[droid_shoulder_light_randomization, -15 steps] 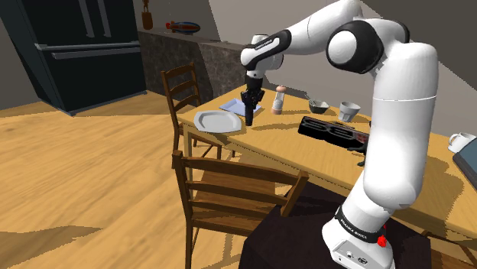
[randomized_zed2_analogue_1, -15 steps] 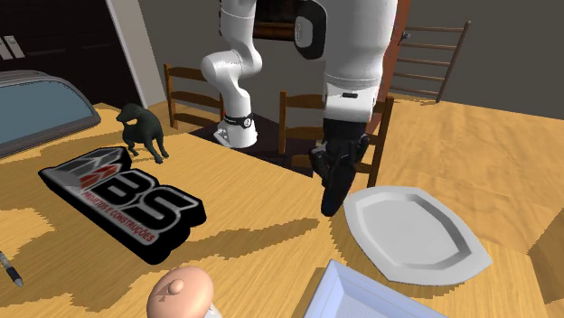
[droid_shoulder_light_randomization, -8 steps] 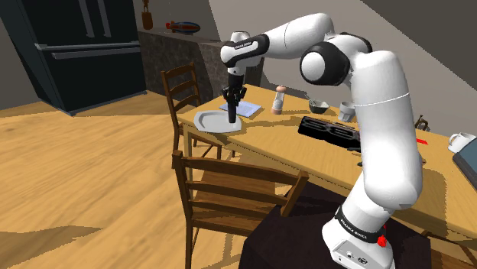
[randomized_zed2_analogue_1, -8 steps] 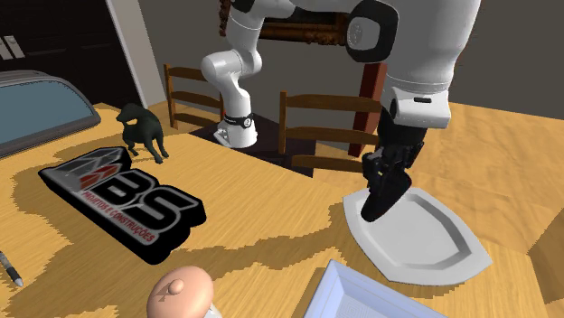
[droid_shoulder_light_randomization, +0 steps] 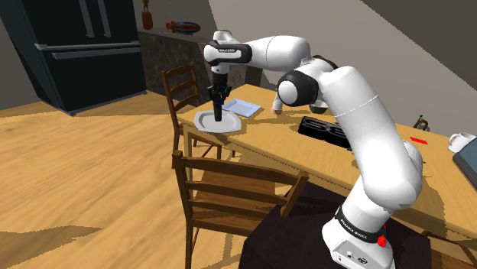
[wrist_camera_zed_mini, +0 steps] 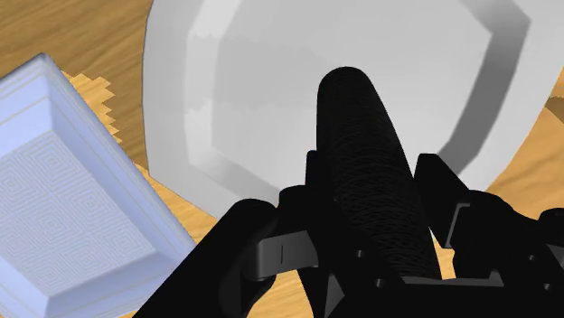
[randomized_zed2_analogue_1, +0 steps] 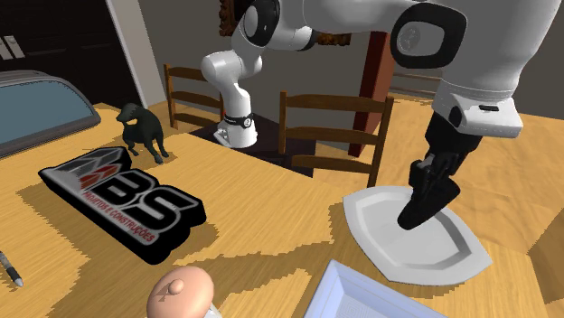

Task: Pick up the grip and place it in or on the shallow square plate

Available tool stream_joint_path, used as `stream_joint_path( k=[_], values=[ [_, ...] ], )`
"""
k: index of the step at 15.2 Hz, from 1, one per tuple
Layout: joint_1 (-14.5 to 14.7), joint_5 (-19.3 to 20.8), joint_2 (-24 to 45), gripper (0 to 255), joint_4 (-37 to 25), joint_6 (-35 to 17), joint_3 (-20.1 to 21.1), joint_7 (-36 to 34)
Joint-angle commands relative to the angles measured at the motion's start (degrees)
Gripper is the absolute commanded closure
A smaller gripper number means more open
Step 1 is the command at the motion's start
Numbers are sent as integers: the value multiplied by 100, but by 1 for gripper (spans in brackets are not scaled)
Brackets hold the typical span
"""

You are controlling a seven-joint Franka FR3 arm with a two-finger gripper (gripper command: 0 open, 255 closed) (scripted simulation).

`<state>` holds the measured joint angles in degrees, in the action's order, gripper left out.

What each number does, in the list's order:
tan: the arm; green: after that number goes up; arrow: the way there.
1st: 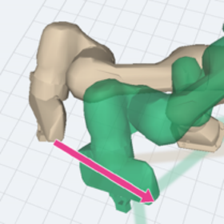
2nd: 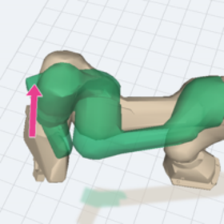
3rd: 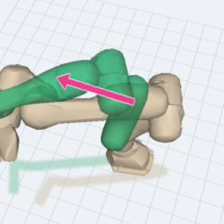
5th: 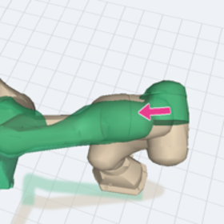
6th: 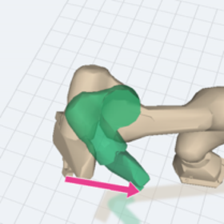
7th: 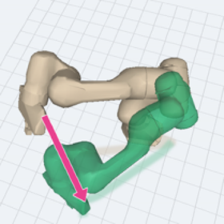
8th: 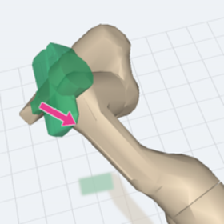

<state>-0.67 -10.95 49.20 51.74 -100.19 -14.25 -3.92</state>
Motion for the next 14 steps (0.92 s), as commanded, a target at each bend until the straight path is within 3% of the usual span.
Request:
stream_joint_path(
  k=[1, 14],
  values=[
    [11, -6, 36, 255, 80, -118, 4, 0],
    [77, -57, 186, 255, 777, -952, 29, 63]
  ],
)
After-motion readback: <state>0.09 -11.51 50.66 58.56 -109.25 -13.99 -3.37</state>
